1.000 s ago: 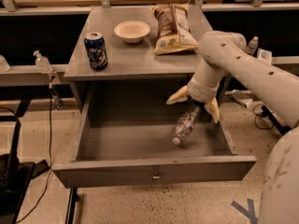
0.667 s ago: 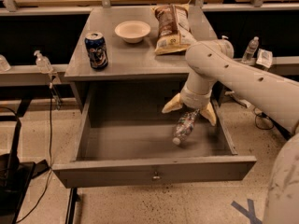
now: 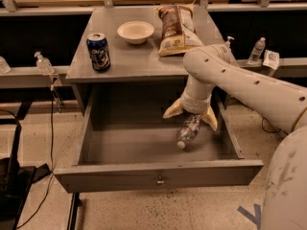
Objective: Pick water bottle from top drawer and place on counter
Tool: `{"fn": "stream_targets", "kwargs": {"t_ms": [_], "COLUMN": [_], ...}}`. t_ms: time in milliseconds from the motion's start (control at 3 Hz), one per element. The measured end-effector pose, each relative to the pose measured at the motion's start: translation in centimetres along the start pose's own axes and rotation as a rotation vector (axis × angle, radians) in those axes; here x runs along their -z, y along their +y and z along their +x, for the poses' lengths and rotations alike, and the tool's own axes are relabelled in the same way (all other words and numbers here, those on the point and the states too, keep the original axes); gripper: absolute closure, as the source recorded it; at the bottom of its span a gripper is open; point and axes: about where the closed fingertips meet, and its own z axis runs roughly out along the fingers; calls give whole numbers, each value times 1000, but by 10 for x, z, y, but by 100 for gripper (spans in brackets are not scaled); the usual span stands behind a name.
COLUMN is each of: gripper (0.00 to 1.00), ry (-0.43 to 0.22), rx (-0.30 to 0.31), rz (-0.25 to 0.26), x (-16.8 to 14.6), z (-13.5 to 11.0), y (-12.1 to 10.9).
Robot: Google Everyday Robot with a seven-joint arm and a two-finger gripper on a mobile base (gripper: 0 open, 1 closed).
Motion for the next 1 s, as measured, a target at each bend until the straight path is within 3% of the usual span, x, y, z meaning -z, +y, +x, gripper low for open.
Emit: {"fn": "stream_targets", "kwargs": {"t_ms": [333, 667, 1000], "gripper": [0, 15, 32], "ry": [22, 64, 110], "rx": [-48, -138, -201], "rz": [-45, -90, -101], "x": [-22, -40, -45], "z": [5, 10, 13], "y": [6, 19, 28]}}
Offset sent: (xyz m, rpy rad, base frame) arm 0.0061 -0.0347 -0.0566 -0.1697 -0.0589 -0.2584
